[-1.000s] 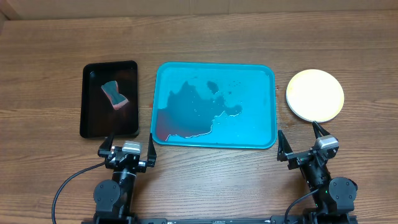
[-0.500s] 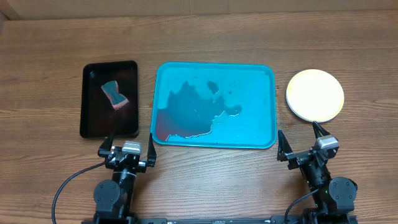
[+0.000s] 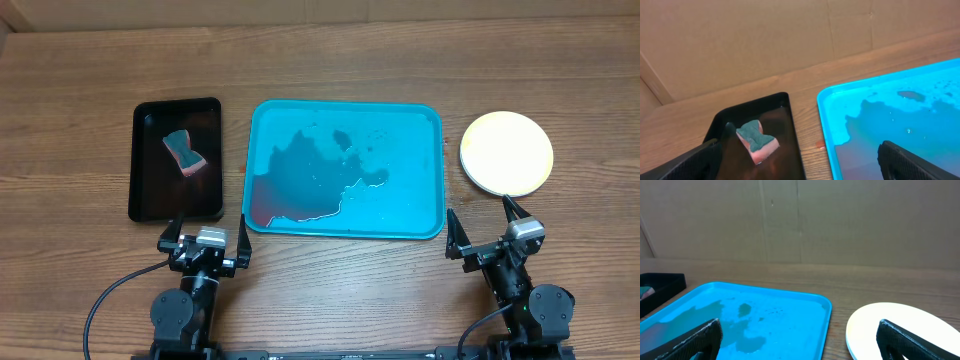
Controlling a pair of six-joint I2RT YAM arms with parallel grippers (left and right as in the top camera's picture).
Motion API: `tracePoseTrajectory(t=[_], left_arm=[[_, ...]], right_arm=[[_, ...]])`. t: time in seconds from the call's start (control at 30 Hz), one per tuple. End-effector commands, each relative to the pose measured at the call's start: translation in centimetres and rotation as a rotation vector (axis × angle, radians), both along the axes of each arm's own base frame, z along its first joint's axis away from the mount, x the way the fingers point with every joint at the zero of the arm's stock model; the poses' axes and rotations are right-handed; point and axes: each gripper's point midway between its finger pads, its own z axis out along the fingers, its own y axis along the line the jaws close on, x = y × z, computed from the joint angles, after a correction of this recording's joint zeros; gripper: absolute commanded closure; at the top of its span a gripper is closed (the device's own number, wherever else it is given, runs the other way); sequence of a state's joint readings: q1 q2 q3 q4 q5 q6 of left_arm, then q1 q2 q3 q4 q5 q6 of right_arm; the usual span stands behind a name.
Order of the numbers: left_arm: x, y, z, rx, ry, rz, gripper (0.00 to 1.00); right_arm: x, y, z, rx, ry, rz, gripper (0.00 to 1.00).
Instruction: Clean dirty plates on tray and stack at the side
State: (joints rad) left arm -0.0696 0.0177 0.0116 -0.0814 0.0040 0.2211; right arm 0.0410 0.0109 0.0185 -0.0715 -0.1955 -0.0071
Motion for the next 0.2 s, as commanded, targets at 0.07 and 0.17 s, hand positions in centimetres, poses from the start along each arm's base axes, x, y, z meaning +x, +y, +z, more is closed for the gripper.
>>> tracePoseTrajectory(t=[0.07,0.17], left_arm=[[0.00,0.34,0.06,0.025,-0.012,0.013,0.00],[0.00,0.34,0.06,0.025,-0.012,0.013,0.00]], right_arm=[[-0.05,0.26,-0.19,-0.008,-0.006,0.013,0.00],[-0.05,0.26,-0.19,-0.008,-0.006,0.013,0.00]])
